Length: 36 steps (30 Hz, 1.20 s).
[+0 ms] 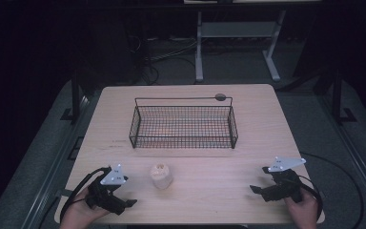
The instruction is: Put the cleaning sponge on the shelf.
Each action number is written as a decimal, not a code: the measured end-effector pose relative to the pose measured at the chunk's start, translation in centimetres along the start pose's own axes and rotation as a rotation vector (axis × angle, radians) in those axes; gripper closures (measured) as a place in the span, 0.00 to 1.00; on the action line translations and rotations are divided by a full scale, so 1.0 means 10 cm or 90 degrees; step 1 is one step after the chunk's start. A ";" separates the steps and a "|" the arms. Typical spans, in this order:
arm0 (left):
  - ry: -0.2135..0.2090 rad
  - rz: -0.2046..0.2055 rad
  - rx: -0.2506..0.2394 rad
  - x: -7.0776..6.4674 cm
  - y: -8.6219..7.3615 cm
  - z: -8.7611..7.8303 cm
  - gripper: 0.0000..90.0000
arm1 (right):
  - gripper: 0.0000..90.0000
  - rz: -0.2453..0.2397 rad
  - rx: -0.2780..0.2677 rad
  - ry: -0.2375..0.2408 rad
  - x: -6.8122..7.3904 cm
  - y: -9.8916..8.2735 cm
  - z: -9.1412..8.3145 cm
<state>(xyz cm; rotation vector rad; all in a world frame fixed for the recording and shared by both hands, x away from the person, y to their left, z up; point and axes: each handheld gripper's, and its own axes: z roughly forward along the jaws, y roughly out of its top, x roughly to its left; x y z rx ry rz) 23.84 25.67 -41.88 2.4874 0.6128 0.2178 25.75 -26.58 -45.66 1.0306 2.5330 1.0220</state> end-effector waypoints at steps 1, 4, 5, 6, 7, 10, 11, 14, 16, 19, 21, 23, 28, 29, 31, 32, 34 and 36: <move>-0.001 0.004 0.003 0.00 0.01 0.00 0.18 | 0.16 -0.001 -0.001 0.001 0.00 0.00 0.00; -0.002 0.009 0.005 0.00 0.05 0.01 0.18 | 0.16 -0.001 0.000 0.002 0.01 0.00 0.00; -0.002 0.010 0.006 -0.01 0.05 0.00 0.18 | 0.16 -0.001 -0.001 0.002 0.01 0.00 0.00; -0.002 0.012 0.007 0.00 0.06 0.00 0.18 | 0.16 -0.001 -0.001 0.002 0.01 0.00 0.00; -0.005 0.012 0.007 -0.01 0.08 0.01 0.18 | 0.16 -0.001 -0.001 0.002 0.01 0.00 0.00; -0.006 0.018 0.013 -0.01 0.11 0.01 0.18 | 0.16 -0.003 -0.001 0.001 0.01 0.00 0.00; -0.006 0.019 0.014 -0.01 0.12 0.01 0.18 | 0.16 -0.002 -0.002 0.001 0.01 0.00 0.00; -0.008 0.023 0.014 -0.01 0.15 0.00 0.18 | 0.16 -0.001 -0.001 0.001 0.01 0.00 -0.01; -0.008 0.027 0.017 -0.01 0.17 -0.01 0.18 | 0.16 -0.003 -0.001 0.003 0.02 0.00 0.00; -0.009 0.033 0.019 -0.01 0.20 -0.01 0.18 | 0.16 -0.003 0.000 0.004 0.02 0.01 0.00; -0.010 0.034 0.023 -0.01 0.22 -0.01 0.18 | 0.16 -0.003 -0.001 0.004 0.02 0.01 0.00; -0.011 0.038 0.026 -0.01 0.24 -0.01 0.18 | 0.16 -0.006 0.001 0.004 0.02 0.01 0.00; -0.014 0.047 0.028 -0.02 0.30 -0.01 0.18 | 0.16 -0.007 0.001 0.005 0.03 0.01 0.01; -0.014 0.049 0.030 -0.02 0.31 -0.01 0.18 | 0.16 -0.007 0.002 0.005 0.03 0.01 0.01; -0.014 0.053 0.033 -0.01 0.33 -0.01 0.18 | 0.16 -0.006 0.002 0.005 0.03 0.01 0.01; -0.014 0.051 0.032 -0.02 0.34 -0.01 0.18 | 0.16 -0.007 0.002 0.004 0.03 0.01 0.01; -0.014 0.056 0.033 -0.01 0.36 -0.02 0.18 | 0.16 -0.006 0.002 0.006 0.03 0.01 0.01; -0.017 0.059 0.035 -0.01 0.39 -0.01 0.18 | 0.16 -0.007 0.002 0.006 0.03 0.01 0.01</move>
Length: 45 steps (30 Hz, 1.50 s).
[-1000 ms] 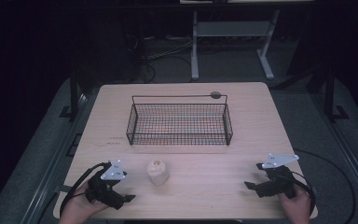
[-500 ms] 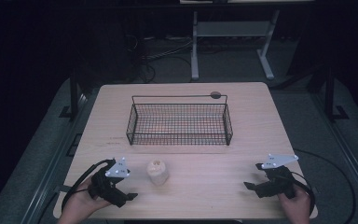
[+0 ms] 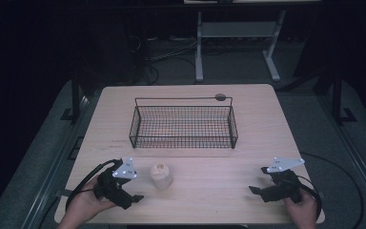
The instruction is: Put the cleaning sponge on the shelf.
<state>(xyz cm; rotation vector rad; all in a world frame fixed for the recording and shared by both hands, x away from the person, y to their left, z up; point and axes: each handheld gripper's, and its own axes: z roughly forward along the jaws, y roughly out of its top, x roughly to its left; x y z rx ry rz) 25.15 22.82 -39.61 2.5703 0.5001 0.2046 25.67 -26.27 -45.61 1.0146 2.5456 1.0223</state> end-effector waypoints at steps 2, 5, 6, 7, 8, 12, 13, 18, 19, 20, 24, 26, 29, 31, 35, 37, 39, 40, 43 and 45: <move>0.000 0.005 0.005 0.00 0.02 0.00 0.18 | 0.16 0.000 -0.001 0.000 0.00 0.00 0.00; -0.003 0.012 0.011 0.00 0.05 0.01 0.18 | 0.16 -0.001 -0.001 -0.001 0.00 0.00 0.00; -0.004 0.013 0.012 0.01 0.06 0.00 0.18 | 0.16 -0.002 -0.001 -0.001 0.00 0.00 0.00; -0.004 0.012 0.011 0.01 0.07 0.01 0.18 | 0.16 -0.001 -0.001 0.000 0.00 0.00 0.00; -0.005 0.014 0.012 0.01 0.09 0.00 0.18 | 0.16 -0.001 -0.001 -0.001 0.00 0.00 0.00; -0.008 0.020 0.016 0.02 0.14 0.01 0.18 | 0.16 -0.004 -0.001 0.001 0.01 0.01 0.00; -0.010 0.022 0.017 0.02 0.15 0.02 0.18 | 0.16 -0.005 0.001 0.001 0.01 0.01 0.01; -0.009 0.028 0.015 0.03 0.22 0.02 0.18 | 0.16 -0.005 -0.001 0.001 0.01 0.01 0.01; -0.010 0.028 0.015 0.03 0.23 0.03 0.18 | 0.16 -0.005 -0.001 0.001 0.01 0.01 0.00; -0.011 0.030 0.016 0.04 0.24 0.03 0.18 | 0.16 -0.005 -0.001 0.000 0.01 0.01 0.00; -0.012 0.032 0.024 0.06 0.28 0.05 0.18 | 0.16 -0.005 -0.002 0.001 0.01 0.01 0.00; -0.013 0.034 0.024 0.07 0.30 0.05 0.18 | 0.16 -0.007 -0.001 0.001 0.01 0.02 0.01; -0.014 0.037 0.024 0.08 0.33 0.06 0.18 | 0.16 -0.007 -0.002 0.002 0.01 0.02 0.01; -0.015 0.037 0.024 0.09 0.36 0.07 0.18 | 0.16 -0.007 -0.002 0.002 0.01 0.02 0.01; -0.018 0.040 0.026 0.10 0.39 0.08 0.18 | 0.16 -0.008 -0.002 0.002 0.01 0.02 0.01; -0.017 0.041 0.024 0.10 0.41 0.09 0.18 | 0.16 -0.007 -0.003 0.002 0.01 0.02 0.01; -0.018 0.043 0.025 0.10 0.43 0.10 0.18 | 0.16 -0.008 -0.004 0.002 0.01 0.02 0.01; -0.017 0.043 0.027 0.11 0.44 0.11 0.18 | 0.16 -0.007 -0.004 0.002 0.01 0.02 0.01; -0.017 0.047 0.029 0.12 0.48 0.12 0.18 | 0.16 -0.007 -0.003 0.002 0.01 0.02 0.01; -0.016 0.048 0.031 0.13 0.50 0.13 0.18 | 0.16 -0.007 -0.003 0.002 0.01 0.02 0.00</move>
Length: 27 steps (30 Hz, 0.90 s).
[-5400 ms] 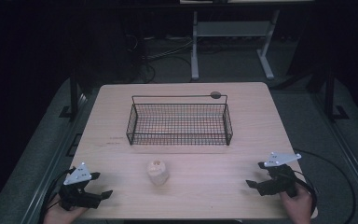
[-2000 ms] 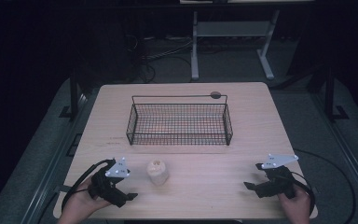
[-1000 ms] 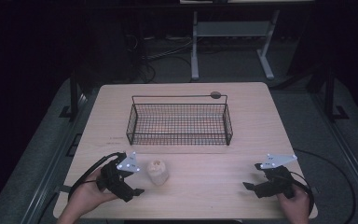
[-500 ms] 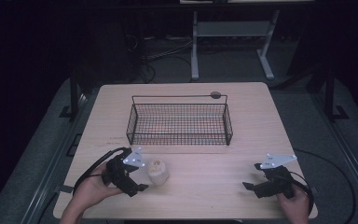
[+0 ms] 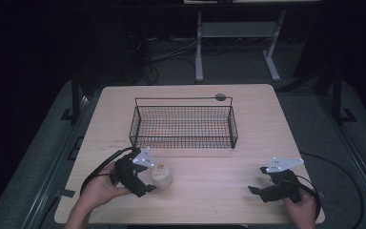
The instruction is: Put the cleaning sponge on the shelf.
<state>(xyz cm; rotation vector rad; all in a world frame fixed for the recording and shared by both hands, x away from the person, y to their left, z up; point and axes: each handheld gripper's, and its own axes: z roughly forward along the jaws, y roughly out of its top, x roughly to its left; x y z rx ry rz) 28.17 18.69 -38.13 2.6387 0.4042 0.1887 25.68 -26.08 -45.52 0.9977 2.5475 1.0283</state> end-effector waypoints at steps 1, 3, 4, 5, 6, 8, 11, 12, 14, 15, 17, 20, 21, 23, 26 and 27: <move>-0.001 0.001 -0.001 0.00 0.01 0.01 0.18 | 0.16 0.000 -0.001 0.000 0.00 0.00 0.00; -0.002 0.003 0.003 0.01 0.03 0.01 0.18 | 0.16 0.002 0.000 0.001 0.00 0.00 0.00; -0.003 0.001 0.003 0.01 0.04 0.02 0.18 | 0.16 0.002 -0.001 0.001 0.00 0.00 0.00; -0.005 0.003 0.004 0.02 0.05 0.02 0.18 | 0.16 0.002 -0.001 0.000 0.00 0.00 0.00; -0.007 0.002 0.004 0.02 0.06 0.03 0.18 | 0.16 0.000 -0.001 0.001 0.00 0.00 0.00; -0.009 0.002 0.004 0.03 0.07 0.03 0.18 | 0.16 0.000 -0.002 0.001 0.00 0.00 0.00; -0.013 0.003 0.006 0.04 0.09 0.04 0.18 | 0.16 0.000 -0.003 0.002 0.00 0.00 0.00; -0.012 0.003 0.006 0.04 0.09 0.05 0.18 | 0.16 0.000 -0.003 0.002 0.00 0.00 0.00; -0.014 0.003 0.006 0.05 0.10 0.05 0.18 | 0.16 0.000 -0.001 0.002 0.01 0.01 0.00; -0.015 0.002 0.006 0.05 0.11 0.06 0.18 | 0.16 0.000 -0.002 0.002 0.01 0.01 0.00; -0.017 0.003 0.007 0.06 0.12 0.07 0.18 | 0.16 0.001 -0.003 0.002 0.01 0.01 0.00; -0.019 -0.001 0.008 0.06 0.14 0.09 0.18 | 0.16 -0.003 -0.001 0.002 0.01 0.01 0.00; -0.018 0.001 0.011 0.07 0.15 0.10 0.18 | 0.16 -0.001 -0.002 0.003 0.01 0.01 0.00; -0.020 0.003 0.016 0.07 0.16 0.11 0.18 | 0.16 0.000 -0.003 0.003 0.01 0.01 0.00; -0.020 0.002 0.016 0.08 0.18 0.12 0.18 | 0.16 -0.004 -0.002 0.002 0.00 0.01 0.00; -0.022 0.005 0.019 0.09 0.19 0.12 0.18 | 0.16 -0.004 -0.002 0.002 0.00 0.01 0.00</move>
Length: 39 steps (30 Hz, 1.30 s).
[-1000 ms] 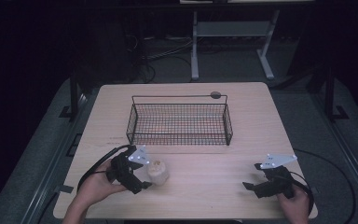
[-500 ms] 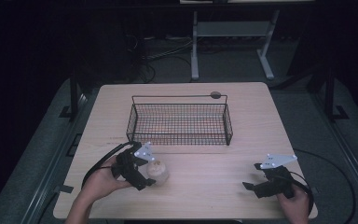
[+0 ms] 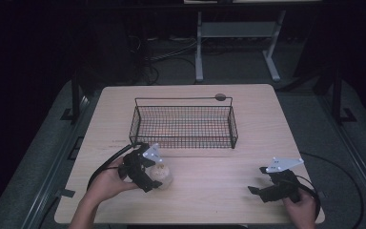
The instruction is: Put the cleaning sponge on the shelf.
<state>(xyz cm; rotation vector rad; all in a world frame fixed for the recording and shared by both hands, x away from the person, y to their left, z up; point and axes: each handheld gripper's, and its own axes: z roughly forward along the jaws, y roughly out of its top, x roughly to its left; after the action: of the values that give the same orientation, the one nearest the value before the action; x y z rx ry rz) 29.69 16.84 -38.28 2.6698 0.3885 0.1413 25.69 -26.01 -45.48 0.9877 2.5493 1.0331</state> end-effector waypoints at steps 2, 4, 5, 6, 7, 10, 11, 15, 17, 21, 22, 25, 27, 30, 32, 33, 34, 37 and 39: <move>-0.002 0.000 0.003 0.00 0.01 0.01 0.18 | 0.16 -0.001 0.000 0.000 0.00 0.00 0.00; -0.003 -0.002 0.004 0.01 0.02 0.03 0.18 | 0.16 0.000 -0.002 0.000 0.00 0.00 0.00; -0.004 -0.002 0.006 0.01 0.03 0.03 0.18 | 0.16 0.000 -0.002 0.000 0.00 0.00 0.00; -0.006 -0.003 0.008 0.01 0.03 0.04 0.18 | 0.16 0.002 -0.001 0.000 0.00 0.00 0.00; -0.007 -0.002 0.010 0.02 0.03 0.05 0.18 | 0.16 0.001 -0.001 0.000 0.00 0.00 0.00; -0.011 -0.005 0.016 0.03 0.04 0.08 0.18 | 0.16 0.004 -0.001 0.001 0.01 0.00 0.00; -0.014 -0.005 0.014 0.03 0.05 0.08 0.18 | 0.16 0.003 -0.001 0.001 0.01 0.00 0.01; -0.014 -0.003 0.017 0.03 0.07 0.09 0.18 | 0.16 0.003 -0.001 0.001 0.01 0.01 0.01; -0.012 0.000 0.021 0.03 0.08 0.10 0.18 | 0.16 0.002 -0.002 0.001 0.01 0.01 0.01; -0.012 -0.003 0.023 0.04 0.09 0.12 0.18 | 0.16 0.000 -0.001 0.002 0.01 0.01 0.01; -0.013 -0.004 0.026 0.05 0.09 0.12 0.18 | 0.16 0.000 -0.002 0.002 0.01 0.01 0.01; -0.018 -0.009 0.031 0.07 0.09 0.14 0.18 | 0.16 0.000 -0.002 0.002 0.01 0.01 0.01; -0.021 -0.010 0.034 0.07 0.10 0.15 0.18 | 0.16 0.000 -0.001 0.002 0.01 0.01 0.01; -0.031 -0.011 0.035 0.08 0.10 0.16 0.22 | 0.16 0.000 -0.002 0.002 0.01 0.01 0.01; -0.032 -0.014 0.036 0.08 0.10 0.17 0.22 | 0.16 0.000 -0.002 0.002 0.01 0.01 0.01; -0.033 -0.014 0.037 0.09 0.10 0.17 0.22 | 0.16 0.000 -0.002 0.002 0.01 0.01 0.01; -0.034 -0.016 0.038 0.09 0.10 0.18 0.23 | 0.16 0.000 -0.002 0.002 0.01 0.01 0.01; -0.037 -0.018 0.040 0.09 0.11 0.19 0.24 | 0.16 0.000 -0.002 0.002 0.01 0.01 0.01; -0.041 -0.018 0.041 0.10 0.11 0.19 0.25 | 0.16 -0.001 -0.002 0.003 0.01 0.01 0.01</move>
<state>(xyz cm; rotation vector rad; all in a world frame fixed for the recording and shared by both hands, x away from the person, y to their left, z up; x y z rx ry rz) 31.20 15.40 -39.50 2.7223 0.4163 0.0346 25.77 -25.83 -45.48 0.9845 2.5504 1.0401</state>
